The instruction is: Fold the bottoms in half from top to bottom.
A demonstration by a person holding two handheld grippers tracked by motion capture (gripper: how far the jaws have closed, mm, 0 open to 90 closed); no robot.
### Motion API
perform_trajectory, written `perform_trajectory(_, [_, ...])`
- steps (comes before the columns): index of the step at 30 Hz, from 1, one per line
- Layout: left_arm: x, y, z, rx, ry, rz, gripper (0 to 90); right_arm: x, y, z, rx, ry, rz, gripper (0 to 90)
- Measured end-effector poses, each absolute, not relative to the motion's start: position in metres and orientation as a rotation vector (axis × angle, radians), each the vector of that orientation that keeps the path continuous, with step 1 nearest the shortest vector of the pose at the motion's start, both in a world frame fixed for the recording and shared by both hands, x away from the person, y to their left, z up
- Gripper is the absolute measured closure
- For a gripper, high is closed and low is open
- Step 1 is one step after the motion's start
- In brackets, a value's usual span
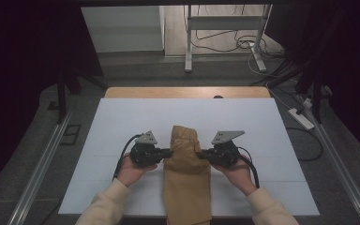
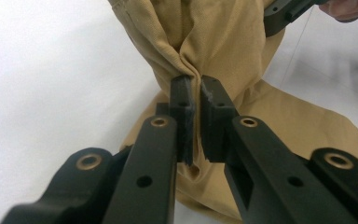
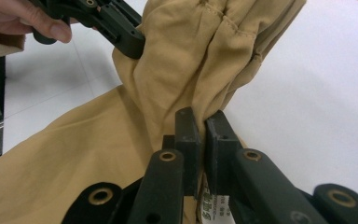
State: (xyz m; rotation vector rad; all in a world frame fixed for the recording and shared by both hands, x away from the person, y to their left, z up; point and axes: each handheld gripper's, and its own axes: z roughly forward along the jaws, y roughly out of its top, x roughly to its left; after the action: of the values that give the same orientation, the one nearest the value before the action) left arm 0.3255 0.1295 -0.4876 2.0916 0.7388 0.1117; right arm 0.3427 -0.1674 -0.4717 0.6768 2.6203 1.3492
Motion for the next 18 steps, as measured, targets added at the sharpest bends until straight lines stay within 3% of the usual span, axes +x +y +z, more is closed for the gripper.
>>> perform_trajectory(18, [0.3200, 0.1284, -0.4896, 2.095, 0.737, 0.110, 83.7, 0.3377, -0.1693, -0.4745, 0.684, 2.628, 1.356, 84.6])
